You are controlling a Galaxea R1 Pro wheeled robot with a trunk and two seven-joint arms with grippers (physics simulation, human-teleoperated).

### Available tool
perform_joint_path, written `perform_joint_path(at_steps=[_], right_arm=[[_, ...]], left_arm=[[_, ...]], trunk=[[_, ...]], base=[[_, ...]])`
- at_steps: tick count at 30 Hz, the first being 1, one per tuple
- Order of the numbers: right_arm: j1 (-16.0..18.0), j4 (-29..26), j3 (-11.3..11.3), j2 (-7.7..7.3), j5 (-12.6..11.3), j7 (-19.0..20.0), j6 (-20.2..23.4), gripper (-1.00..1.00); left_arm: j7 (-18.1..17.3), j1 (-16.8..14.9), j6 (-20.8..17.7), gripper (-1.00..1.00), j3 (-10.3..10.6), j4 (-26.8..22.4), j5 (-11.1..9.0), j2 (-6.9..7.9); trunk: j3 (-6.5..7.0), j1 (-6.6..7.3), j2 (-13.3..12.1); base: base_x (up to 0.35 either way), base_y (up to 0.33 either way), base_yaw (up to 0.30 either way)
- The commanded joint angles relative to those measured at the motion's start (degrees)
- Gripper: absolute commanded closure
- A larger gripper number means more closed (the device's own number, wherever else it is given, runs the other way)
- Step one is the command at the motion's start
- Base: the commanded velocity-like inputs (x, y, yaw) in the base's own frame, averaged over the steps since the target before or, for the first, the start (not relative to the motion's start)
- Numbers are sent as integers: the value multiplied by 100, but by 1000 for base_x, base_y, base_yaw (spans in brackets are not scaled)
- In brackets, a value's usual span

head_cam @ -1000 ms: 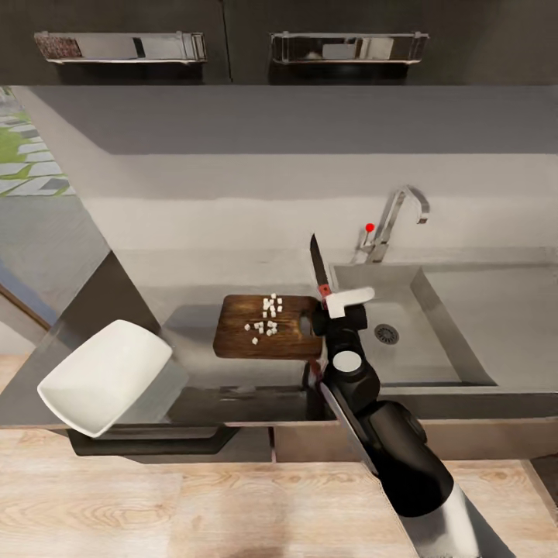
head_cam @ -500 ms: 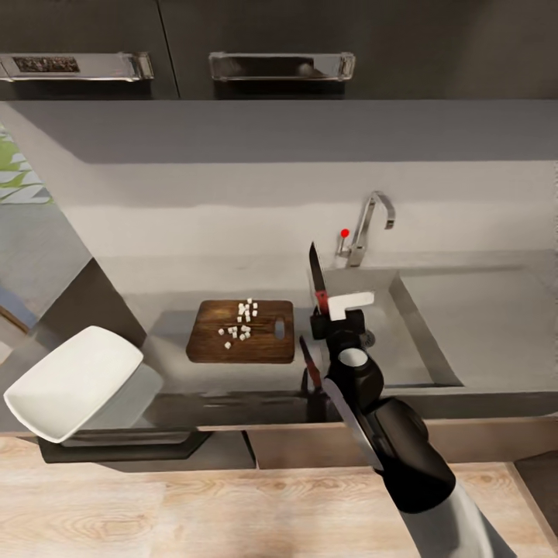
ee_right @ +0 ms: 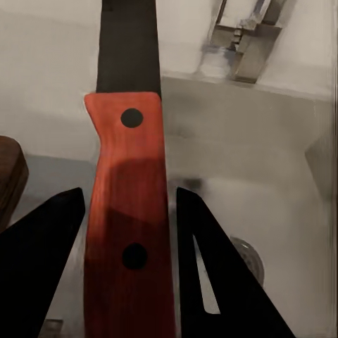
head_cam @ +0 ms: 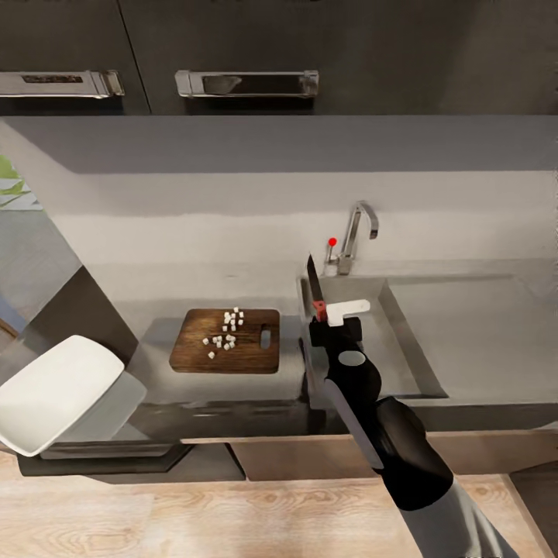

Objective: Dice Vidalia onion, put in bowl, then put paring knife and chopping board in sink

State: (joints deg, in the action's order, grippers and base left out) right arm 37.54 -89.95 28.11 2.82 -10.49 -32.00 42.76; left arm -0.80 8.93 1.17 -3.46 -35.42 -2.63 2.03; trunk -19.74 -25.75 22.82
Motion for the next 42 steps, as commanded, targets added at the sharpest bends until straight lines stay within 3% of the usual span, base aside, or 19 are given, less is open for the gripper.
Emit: perform_joint_path(at_steps=[1, 6, 16, 26, 29, 32, 42], right_arm=[[7, 59, 10, -40, -75, -57, 13, 100], [7, 646, 7, -98, -523, -49, -9, 100], [7, 1233, -6, -288, -946, -25, -47, 100], [7, 1506, -14, -295, -976, -17, -213, 100], [7, 2126, -67, -292, -987, -9, -629, 100], [7, 2342, -113, -286, -989, -12, -1001, 100], [7, 2475, -108, -238, -993, -8, -1087, 100]], left_arm=[[-8, 4, 6, -100, -5, -9, -27, -1], [-8, 4, 6, -100, -5, -25, -27, 7], [-8, 4, 6, -100, -5, -49, -27, 8], [-8, 4, 6, -100, -5, -53, -27, 8], [-8, 4, 6, -100, -5, -53, -27, 8], [-8, 4, 6, -100, -5, -53, -27, 8], [-8, 4, 6, -100, -5, -53, -27, 8]], trunk=[[1, -4, 10], [47, -4, 10], [138, -4, 10], [230, -4, 10], [258, -4, 10], [275, -4, 10], [279, -4, 10]], base=[[1, -33, 0], [0, -8, 0], [0, -8, 0], [0, -182, 0], [0, -33, 0], [0, -5, 0], [149, 0, 0]])
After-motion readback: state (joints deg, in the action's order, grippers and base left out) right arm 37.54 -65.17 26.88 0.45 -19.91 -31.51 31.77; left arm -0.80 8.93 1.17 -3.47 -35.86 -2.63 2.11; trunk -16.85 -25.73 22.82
